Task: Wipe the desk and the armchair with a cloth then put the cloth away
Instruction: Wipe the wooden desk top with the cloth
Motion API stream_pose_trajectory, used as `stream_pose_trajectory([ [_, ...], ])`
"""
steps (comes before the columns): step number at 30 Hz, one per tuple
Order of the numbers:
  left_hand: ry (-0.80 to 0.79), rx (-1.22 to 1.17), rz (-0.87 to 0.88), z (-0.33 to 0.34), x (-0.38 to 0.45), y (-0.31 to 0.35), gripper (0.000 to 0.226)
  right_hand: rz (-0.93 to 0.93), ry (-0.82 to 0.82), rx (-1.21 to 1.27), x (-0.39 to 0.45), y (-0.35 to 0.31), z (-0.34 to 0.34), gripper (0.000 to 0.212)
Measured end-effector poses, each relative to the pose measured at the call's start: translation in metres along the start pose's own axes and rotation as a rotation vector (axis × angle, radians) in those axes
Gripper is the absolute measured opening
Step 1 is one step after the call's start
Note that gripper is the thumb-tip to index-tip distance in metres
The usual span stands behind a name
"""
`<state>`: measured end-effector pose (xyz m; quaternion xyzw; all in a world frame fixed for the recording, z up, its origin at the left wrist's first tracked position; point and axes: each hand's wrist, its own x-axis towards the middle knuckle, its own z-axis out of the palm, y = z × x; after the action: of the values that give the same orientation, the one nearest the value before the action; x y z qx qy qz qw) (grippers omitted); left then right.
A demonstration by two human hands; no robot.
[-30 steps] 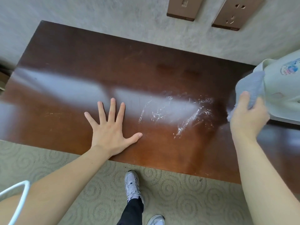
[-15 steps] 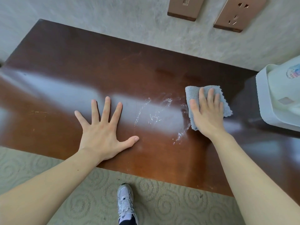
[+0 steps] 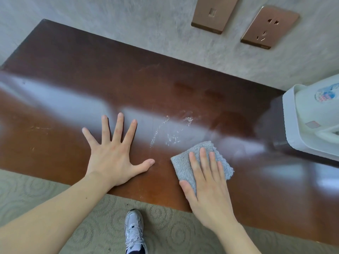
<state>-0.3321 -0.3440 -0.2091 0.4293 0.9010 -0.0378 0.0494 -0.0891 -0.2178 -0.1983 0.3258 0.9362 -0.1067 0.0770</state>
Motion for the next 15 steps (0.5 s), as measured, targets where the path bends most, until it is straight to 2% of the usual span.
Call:
stream_pose_trajectory([
  [8,0.002,-0.032,0.01,0.0,0.0,-0.001,0.117,0.064,0.051,-0.028,0.127,0.012,-0.026,0.073],
  [15,0.001,-0.035,0.006,-0.001,0.0,-0.001,0.118,0.101,0.053,0.006,0.226,0.007,-0.046,0.063],
])
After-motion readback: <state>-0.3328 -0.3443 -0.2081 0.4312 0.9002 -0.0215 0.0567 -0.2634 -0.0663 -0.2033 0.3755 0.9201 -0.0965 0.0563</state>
